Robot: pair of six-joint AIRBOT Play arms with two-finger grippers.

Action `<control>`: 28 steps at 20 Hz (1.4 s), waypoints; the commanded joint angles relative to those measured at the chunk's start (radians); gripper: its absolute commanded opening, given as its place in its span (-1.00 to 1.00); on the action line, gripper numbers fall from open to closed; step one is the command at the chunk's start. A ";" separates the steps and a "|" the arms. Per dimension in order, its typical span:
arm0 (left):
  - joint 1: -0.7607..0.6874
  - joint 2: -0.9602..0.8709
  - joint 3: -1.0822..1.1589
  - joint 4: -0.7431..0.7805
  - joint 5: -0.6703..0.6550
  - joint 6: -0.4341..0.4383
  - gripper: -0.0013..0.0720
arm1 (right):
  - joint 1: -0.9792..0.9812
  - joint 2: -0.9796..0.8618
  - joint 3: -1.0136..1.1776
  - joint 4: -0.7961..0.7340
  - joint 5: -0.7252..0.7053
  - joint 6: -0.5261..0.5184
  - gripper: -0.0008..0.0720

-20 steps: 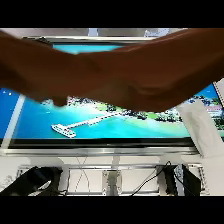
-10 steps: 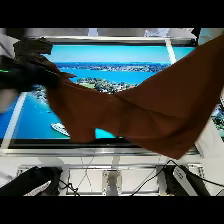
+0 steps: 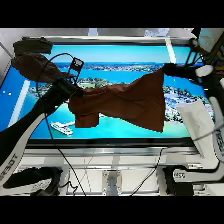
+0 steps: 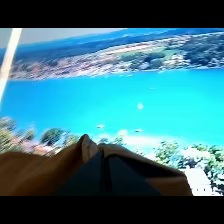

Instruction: Fold the shirts.

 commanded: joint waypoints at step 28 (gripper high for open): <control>0.198 -0.037 -0.009 -0.261 -0.006 0.018 0.42 | -0.332 0.377 -0.691 -0.081 0.597 0.095 -0.04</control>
